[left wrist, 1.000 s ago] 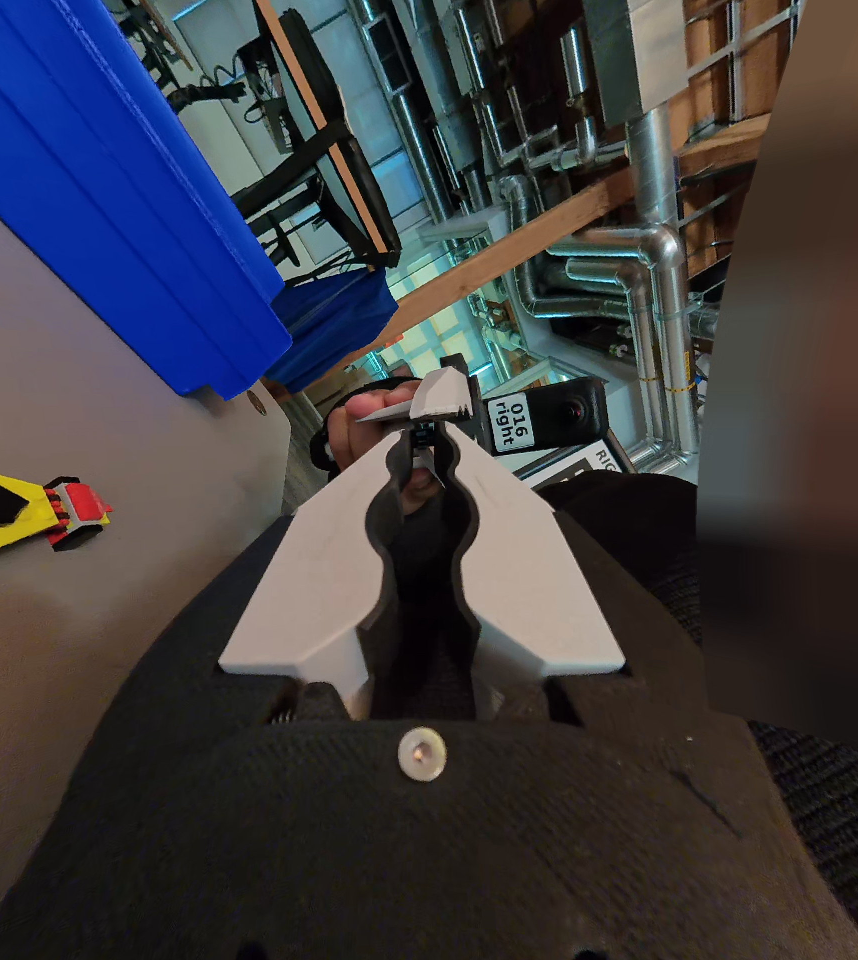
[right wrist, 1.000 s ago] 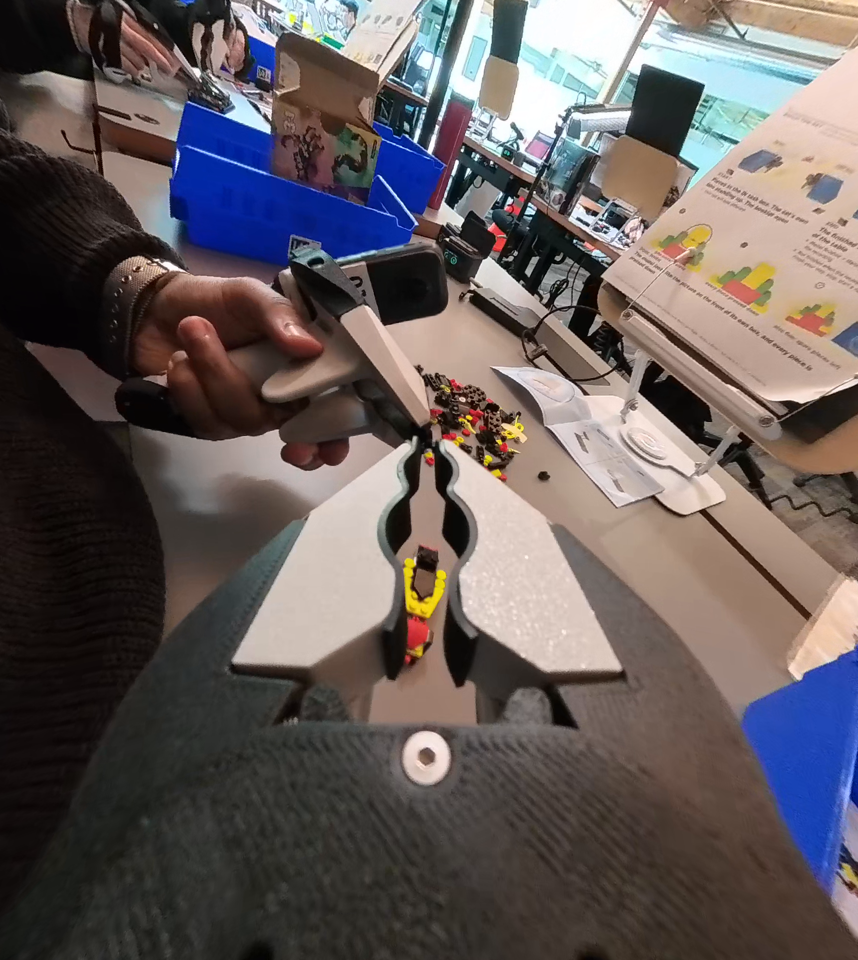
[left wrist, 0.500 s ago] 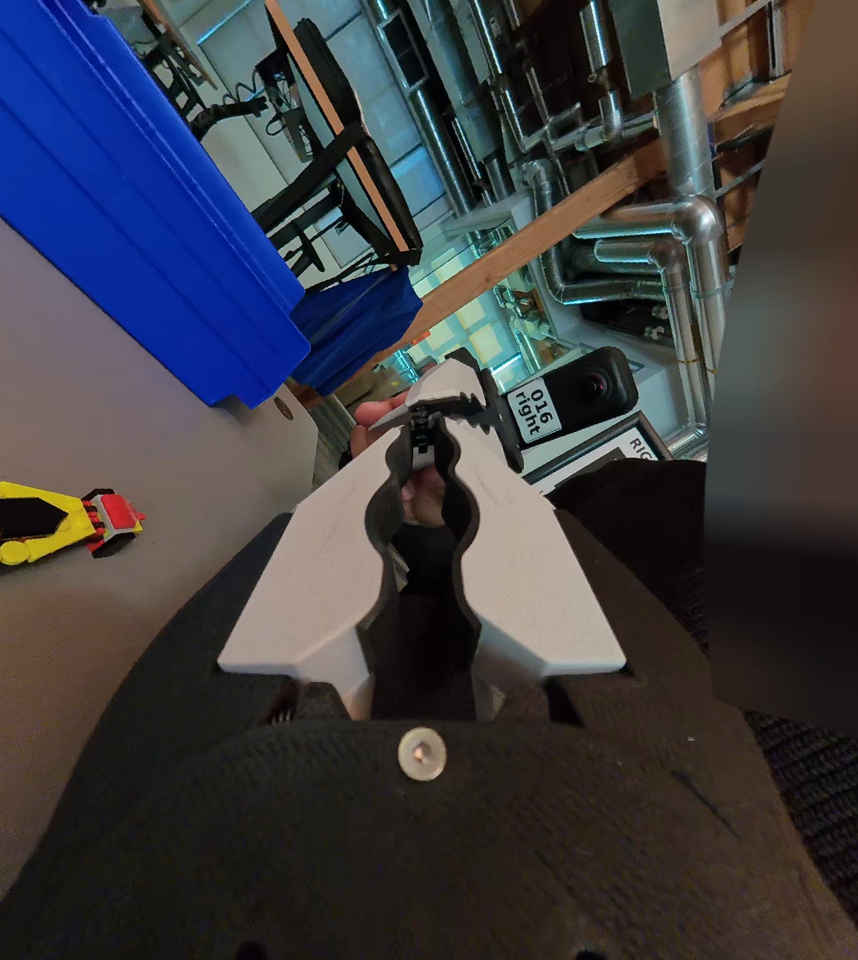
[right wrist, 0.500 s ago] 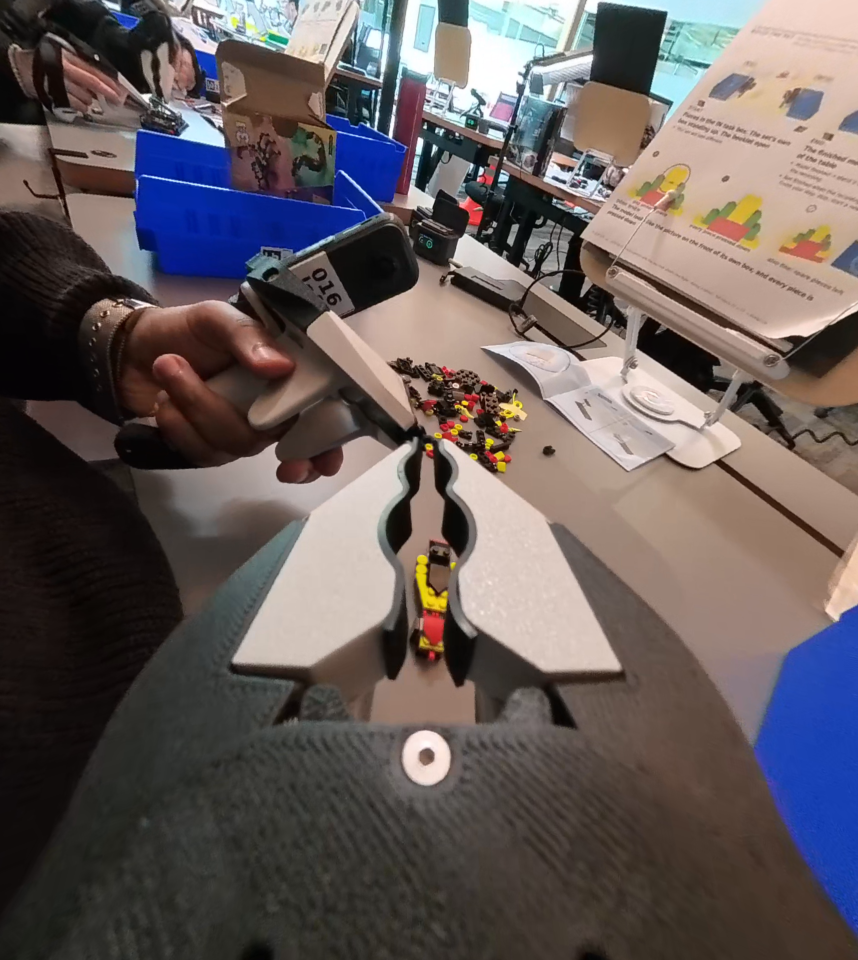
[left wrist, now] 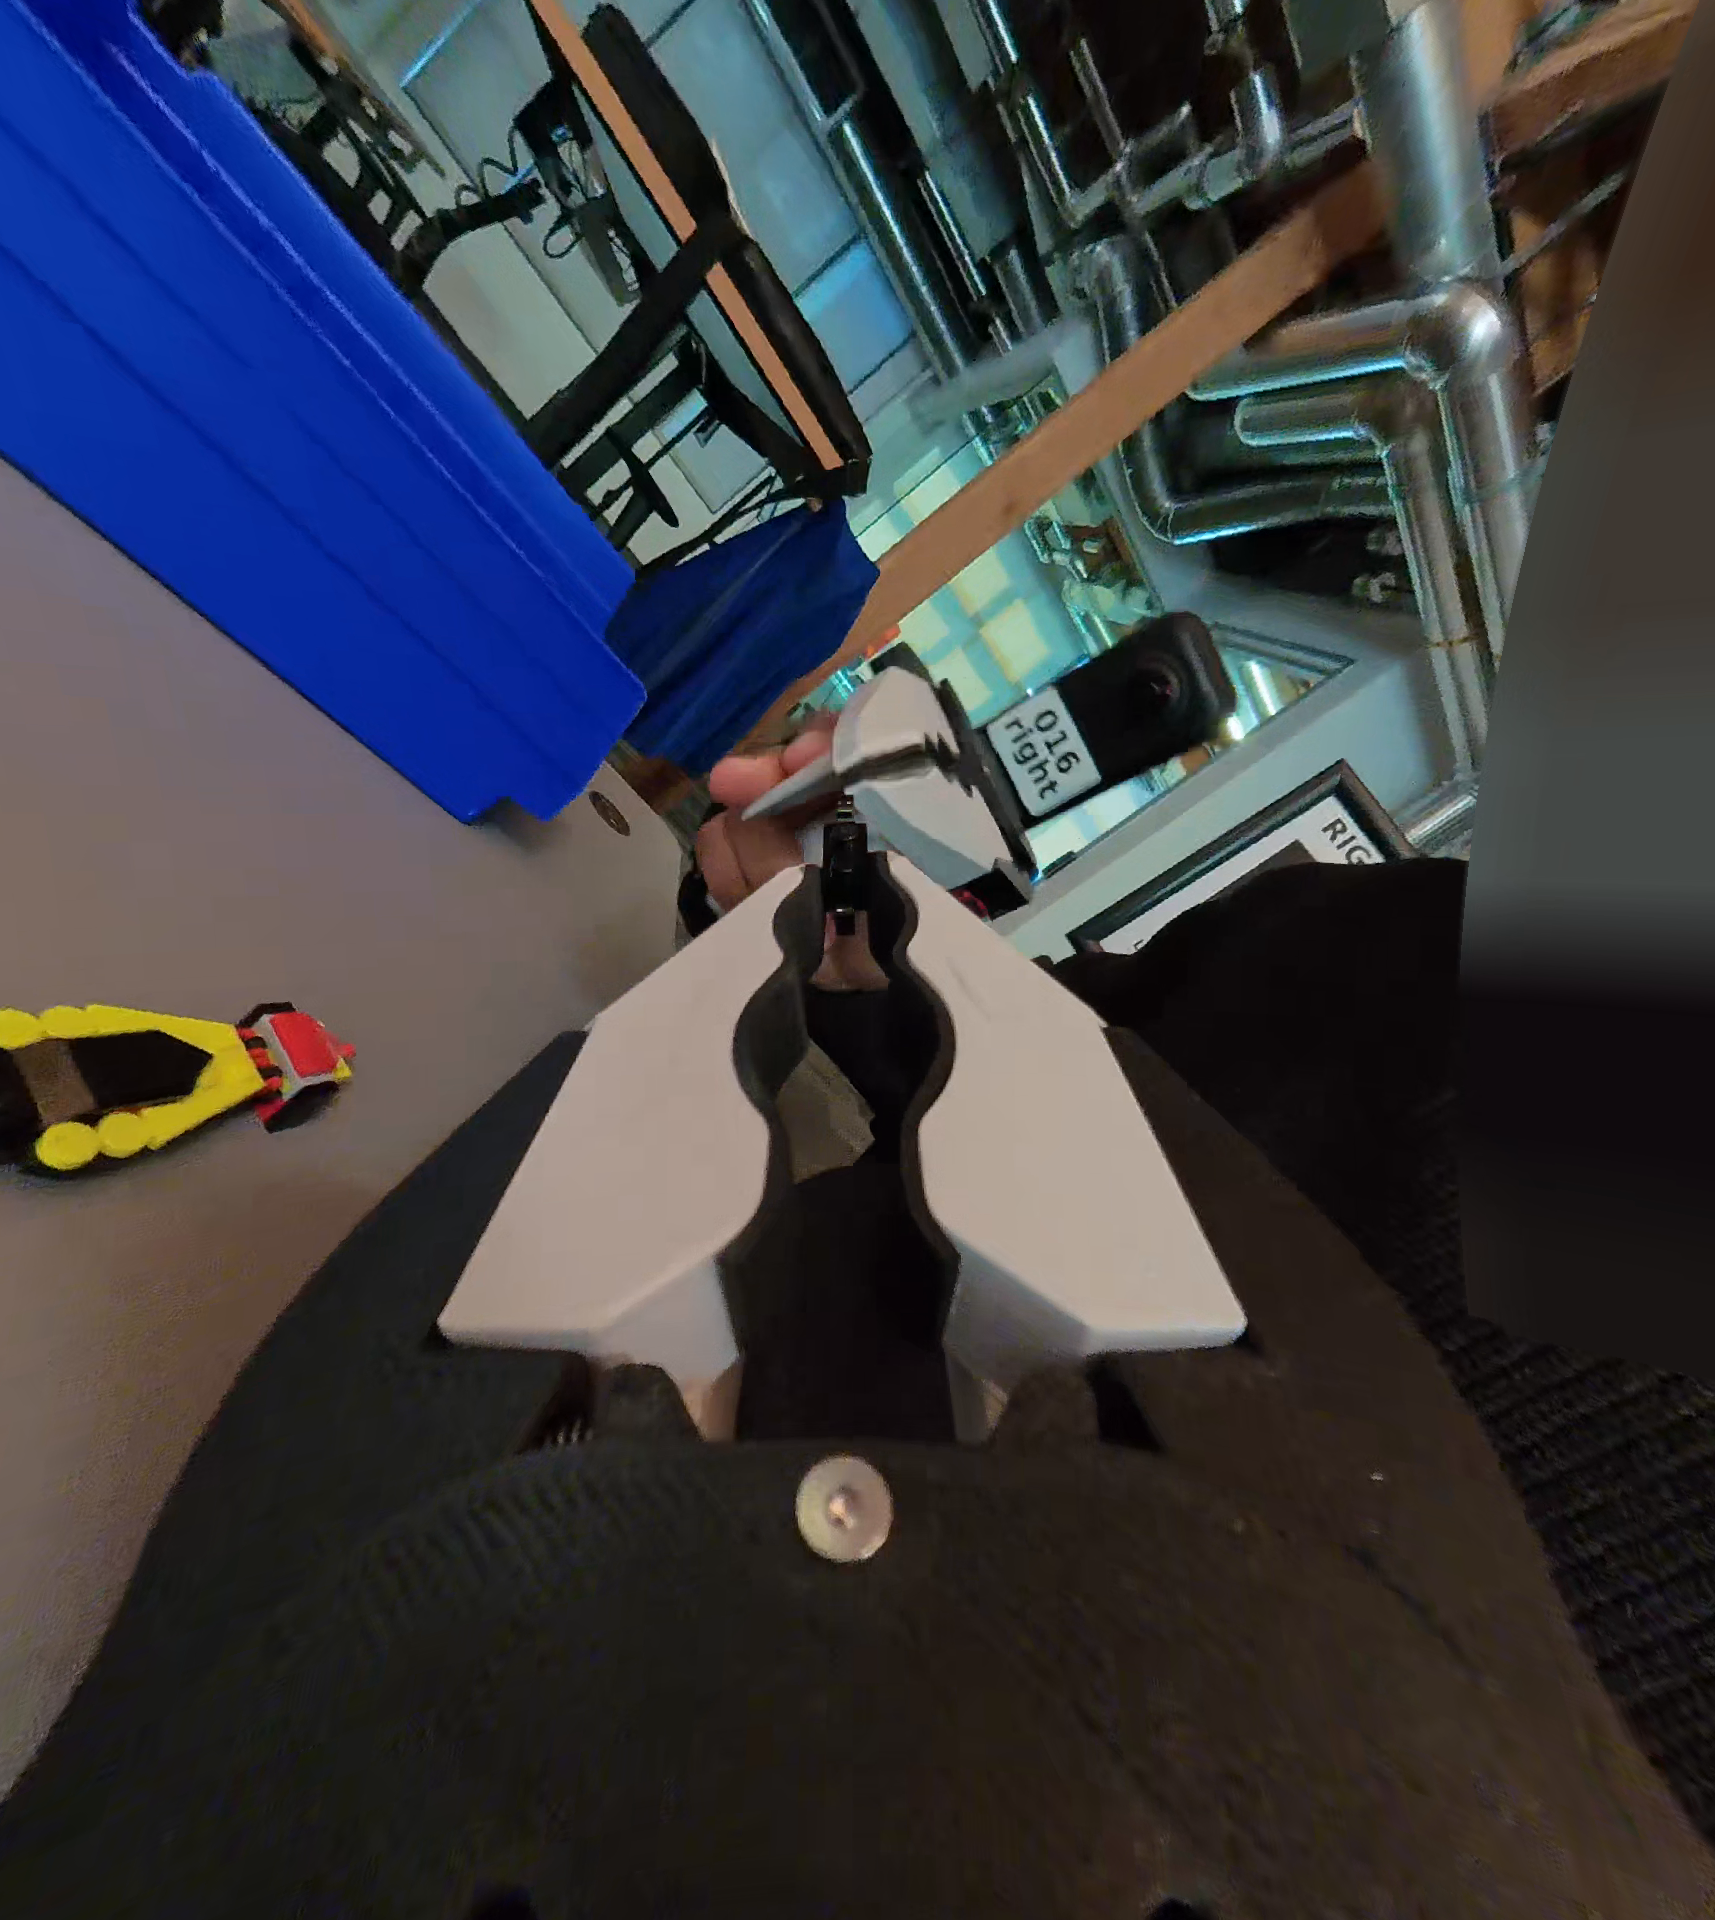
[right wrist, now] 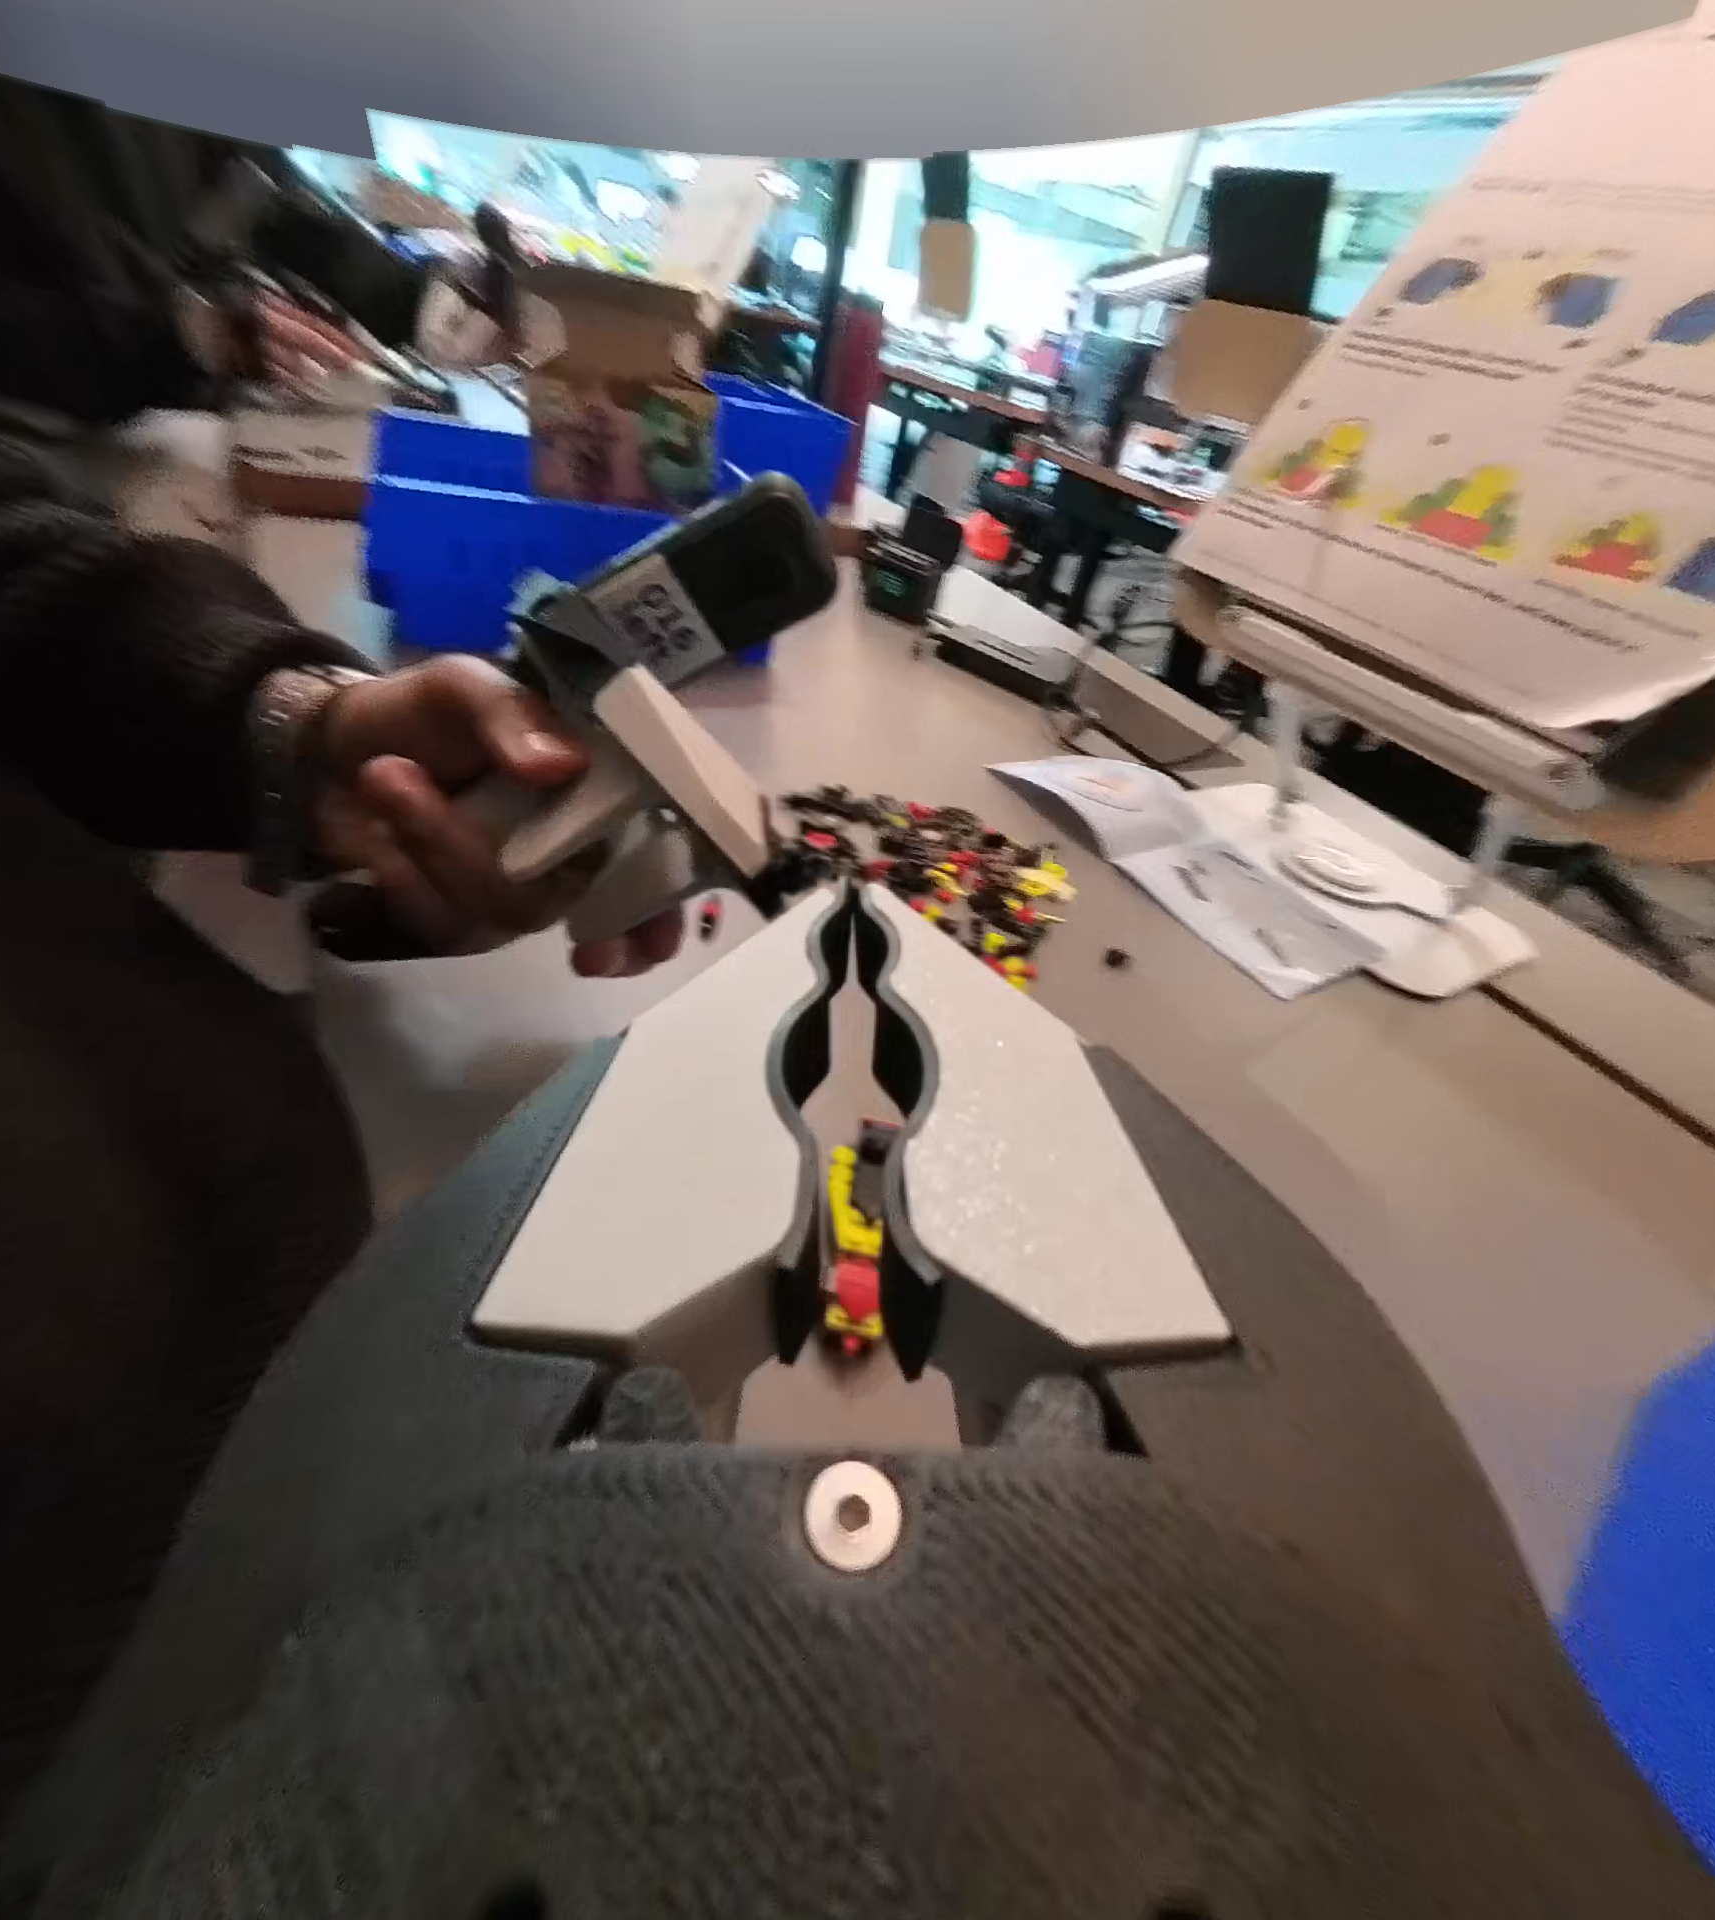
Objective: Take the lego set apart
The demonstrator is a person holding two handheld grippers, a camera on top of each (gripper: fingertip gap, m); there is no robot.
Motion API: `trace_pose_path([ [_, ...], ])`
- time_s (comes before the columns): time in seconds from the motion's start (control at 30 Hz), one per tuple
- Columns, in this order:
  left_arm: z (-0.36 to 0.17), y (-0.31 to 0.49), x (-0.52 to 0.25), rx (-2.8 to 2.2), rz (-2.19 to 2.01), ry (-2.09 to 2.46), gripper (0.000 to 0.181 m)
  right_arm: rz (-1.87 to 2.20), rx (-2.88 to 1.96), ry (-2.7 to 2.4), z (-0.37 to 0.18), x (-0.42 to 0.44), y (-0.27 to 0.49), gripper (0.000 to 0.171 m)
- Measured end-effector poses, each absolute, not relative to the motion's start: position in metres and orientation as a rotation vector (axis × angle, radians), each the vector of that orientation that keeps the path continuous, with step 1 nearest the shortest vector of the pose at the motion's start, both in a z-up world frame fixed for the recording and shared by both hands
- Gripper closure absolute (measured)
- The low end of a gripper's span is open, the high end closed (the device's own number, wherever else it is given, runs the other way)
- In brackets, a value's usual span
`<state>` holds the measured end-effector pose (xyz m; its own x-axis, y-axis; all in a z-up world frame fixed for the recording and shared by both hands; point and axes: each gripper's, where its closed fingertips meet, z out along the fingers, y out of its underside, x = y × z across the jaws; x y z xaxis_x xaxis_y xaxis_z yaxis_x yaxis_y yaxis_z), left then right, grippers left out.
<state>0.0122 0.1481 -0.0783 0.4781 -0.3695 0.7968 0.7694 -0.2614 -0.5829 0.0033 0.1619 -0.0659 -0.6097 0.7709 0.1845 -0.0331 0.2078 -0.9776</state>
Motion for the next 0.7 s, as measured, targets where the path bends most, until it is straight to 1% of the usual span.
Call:
trace_pose_path([
  [0.07,-0.076,0.147,0.013,-1.458,-1.148,-0.358,0.173,1.596,-0.658,-1.797,-0.064,0.008,0.157,0.165],
  [0.13,-0.077,0.146,0.013,-1.454,-1.159,-0.362,0.173,1.603,-0.673,-1.817,-0.069,0.007,0.157,0.158],
  [0.23,-0.076,0.146,0.016,-1.47,-1.164,-0.335,0.173,1.608,-0.634,-1.843,-0.071,0.01,0.152,0.154],
  [0.37,-0.08,0.144,0.028,-1.51,-1.22,-0.276,0.173,1.604,-0.531,-1.879,-0.073,0.018,0.148,0.152],
  [0.47,-0.086,0.143,0.037,-1.561,-1.26,-0.244,0.172,1.595,-0.477,-1.915,-0.075,0.024,0.146,0.153],
  [0.57,-0.089,0.143,0.041,-1.567,-1.293,-0.245,0.173,1.592,-0.471,-1.956,-0.081,0.027,0.146,0.159],
  [0.63,-0.09,0.145,0.038,-1.567,-1.27,-0.256,0.173,1.698,-0.585,-1.969,-0.083,0.024,0.147,0.161],
  [0.7,-0.092,0.146,0.035,-1.588,-1.205,-0.252,0.173,1.854,-0.769,-1.965,-0.084,0.018,0.151,0.156],
])
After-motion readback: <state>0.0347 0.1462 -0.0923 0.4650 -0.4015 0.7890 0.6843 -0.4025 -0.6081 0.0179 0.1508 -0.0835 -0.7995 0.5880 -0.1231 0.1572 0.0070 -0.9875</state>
